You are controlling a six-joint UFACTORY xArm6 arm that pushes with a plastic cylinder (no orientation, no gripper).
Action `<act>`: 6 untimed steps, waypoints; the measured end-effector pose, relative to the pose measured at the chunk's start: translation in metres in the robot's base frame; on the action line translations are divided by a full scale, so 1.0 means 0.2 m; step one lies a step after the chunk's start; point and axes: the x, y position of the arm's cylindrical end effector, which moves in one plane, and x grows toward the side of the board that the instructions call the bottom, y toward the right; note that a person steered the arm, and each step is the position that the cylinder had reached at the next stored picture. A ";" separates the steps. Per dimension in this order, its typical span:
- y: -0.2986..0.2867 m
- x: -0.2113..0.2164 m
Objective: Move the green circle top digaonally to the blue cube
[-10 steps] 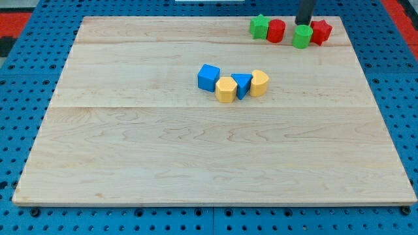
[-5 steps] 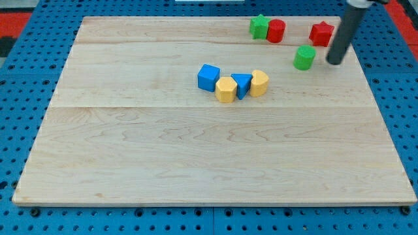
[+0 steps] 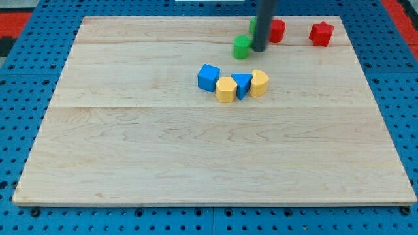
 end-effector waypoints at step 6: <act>0.06 -0.48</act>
